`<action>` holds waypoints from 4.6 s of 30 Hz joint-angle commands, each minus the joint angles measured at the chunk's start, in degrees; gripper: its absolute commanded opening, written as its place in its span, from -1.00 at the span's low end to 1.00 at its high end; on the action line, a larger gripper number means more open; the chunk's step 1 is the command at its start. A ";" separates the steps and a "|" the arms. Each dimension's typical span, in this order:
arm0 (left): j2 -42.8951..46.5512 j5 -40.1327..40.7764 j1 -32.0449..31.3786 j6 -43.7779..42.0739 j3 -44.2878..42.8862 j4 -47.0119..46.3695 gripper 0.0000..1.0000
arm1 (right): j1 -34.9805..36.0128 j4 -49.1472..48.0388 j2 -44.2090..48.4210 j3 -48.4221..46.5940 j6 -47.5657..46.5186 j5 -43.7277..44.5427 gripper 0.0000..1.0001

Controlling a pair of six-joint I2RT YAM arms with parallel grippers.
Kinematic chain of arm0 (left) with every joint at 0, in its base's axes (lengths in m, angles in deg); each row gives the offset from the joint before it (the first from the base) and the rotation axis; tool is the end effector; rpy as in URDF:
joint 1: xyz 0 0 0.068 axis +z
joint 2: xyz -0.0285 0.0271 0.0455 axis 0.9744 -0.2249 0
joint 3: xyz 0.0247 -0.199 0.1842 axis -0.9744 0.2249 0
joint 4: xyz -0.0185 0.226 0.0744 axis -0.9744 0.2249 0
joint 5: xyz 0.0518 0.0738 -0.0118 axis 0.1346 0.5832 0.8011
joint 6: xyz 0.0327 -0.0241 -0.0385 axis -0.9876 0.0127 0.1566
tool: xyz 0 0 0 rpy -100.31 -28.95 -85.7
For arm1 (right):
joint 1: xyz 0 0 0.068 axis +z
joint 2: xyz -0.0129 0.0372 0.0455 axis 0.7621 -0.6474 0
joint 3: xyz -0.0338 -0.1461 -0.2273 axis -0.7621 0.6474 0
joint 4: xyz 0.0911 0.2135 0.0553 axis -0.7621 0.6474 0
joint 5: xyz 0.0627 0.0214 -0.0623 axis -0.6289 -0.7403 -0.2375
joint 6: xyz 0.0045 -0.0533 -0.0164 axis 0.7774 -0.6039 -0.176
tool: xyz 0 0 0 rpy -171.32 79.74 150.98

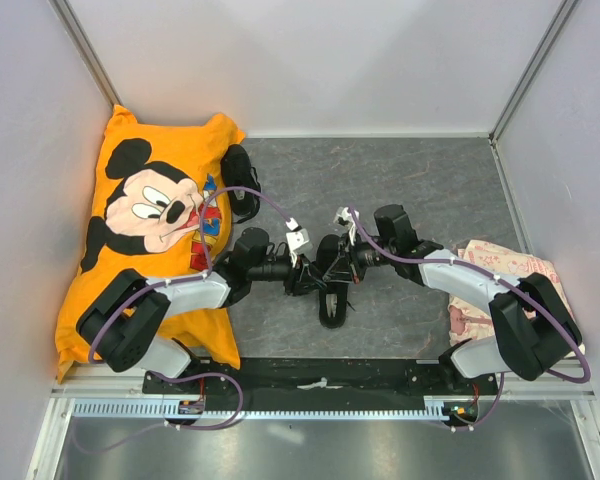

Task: Tie the shoes

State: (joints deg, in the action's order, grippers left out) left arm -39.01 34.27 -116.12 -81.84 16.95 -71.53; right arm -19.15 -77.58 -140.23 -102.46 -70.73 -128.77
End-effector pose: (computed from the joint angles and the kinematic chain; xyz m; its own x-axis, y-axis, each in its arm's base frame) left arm 0.1925 -0.1889 0.2005 -0.3087 0.2217 -0.9250 0.9409 0.2137 -0.2628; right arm 0.2143 0.1601 0.2224 -0.5667 -0.2844 -0.7733 -0.8211 0.2729 0.5014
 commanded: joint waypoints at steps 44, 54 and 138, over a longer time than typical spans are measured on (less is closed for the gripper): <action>-5.75 -6.82 1.58 -19.03 -8.90 12.72 -0.97 | -2.82 20.39 -7.56 -12.62 -17.99 2.80 -0.13; -6.63 -6.82 1.58 -20.09 -10.22 14.48 -0.97 | -1.76 19.33 -7.47 -13.24 -17.55 6.23 -0.95; -12.08 -6.03 -0.09 -17.10 -16.37 15.27 -0.97 | -8.53 21.45 -11.95 -14.03 -15.00 -5.02 -0.35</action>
State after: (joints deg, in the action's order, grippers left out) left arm -50.64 30.64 -116.45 -96.90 0.21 -53.94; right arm -28.53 -53.58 -151.61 -116.08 -85.24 -132.29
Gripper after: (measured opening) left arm 0.022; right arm 0.321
